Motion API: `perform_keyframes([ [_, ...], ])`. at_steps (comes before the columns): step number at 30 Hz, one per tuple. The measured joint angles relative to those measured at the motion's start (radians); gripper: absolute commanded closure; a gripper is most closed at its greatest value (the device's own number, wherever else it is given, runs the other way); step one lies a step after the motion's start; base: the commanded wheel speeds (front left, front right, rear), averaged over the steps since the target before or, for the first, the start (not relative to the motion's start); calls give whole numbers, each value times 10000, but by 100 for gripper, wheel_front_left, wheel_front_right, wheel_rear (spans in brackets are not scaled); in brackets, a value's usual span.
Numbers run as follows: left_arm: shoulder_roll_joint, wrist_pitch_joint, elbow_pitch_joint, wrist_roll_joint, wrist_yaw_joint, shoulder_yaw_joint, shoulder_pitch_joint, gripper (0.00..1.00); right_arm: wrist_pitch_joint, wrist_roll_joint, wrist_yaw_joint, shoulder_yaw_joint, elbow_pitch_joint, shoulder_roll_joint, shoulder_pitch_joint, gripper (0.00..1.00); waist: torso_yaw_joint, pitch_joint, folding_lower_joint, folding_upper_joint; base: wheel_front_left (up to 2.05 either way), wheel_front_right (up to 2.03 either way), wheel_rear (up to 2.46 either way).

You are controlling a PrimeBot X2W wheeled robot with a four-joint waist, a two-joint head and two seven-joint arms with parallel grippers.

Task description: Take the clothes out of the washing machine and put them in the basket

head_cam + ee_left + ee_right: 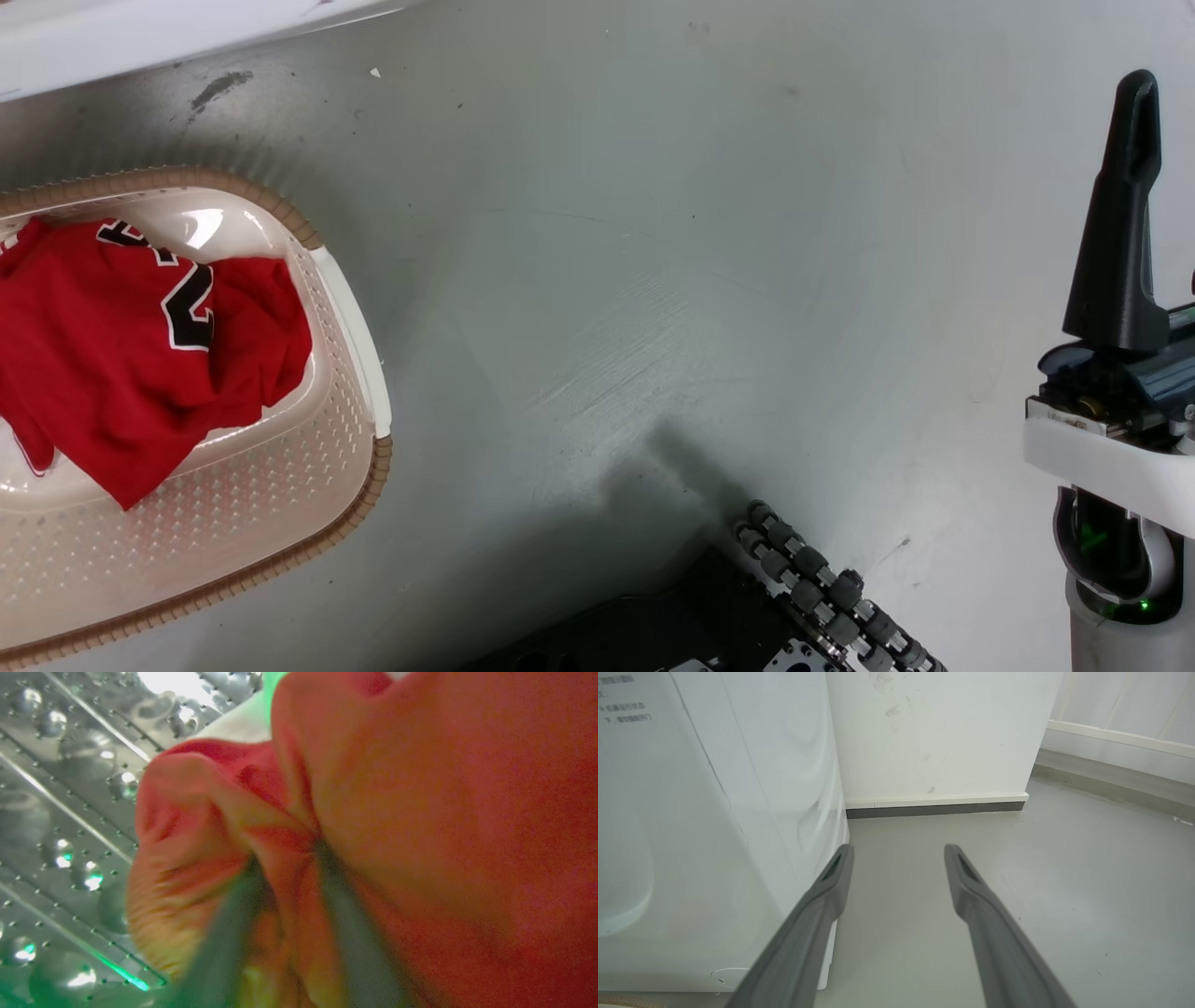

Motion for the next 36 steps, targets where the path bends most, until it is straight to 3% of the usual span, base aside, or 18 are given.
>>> perform_keyframes([
  [10, 104, -1331, -159, -209, -35, 42, 297, 100, 0, -104, 0, 25, 146, 0, -56, 0, 48, -413, 0, 0, 0, 0, 0],
  [17, -276, -2769, -113, -761, -320, 221, 1255, 100, 0, -485, 0, -98, 380, 2, -9, 0, 350, -1155, 0, 0, 0, 0, 0],
  [31, -1425, -5064, -399, -2128, -654, -412, 5032, 100, 0, -1350, 0, -48, 980, 10, 717, 0, 1287, -3549, -1, 0, 0, 0, 0],
  [36, -1377, -5595, -1047, -3001, -654, -895, 6696, 100, -2, -1684, -2, -27, 1202, 10, 1189, 0, 1563, -4551, -1, 0, 0, 0, 0],
])
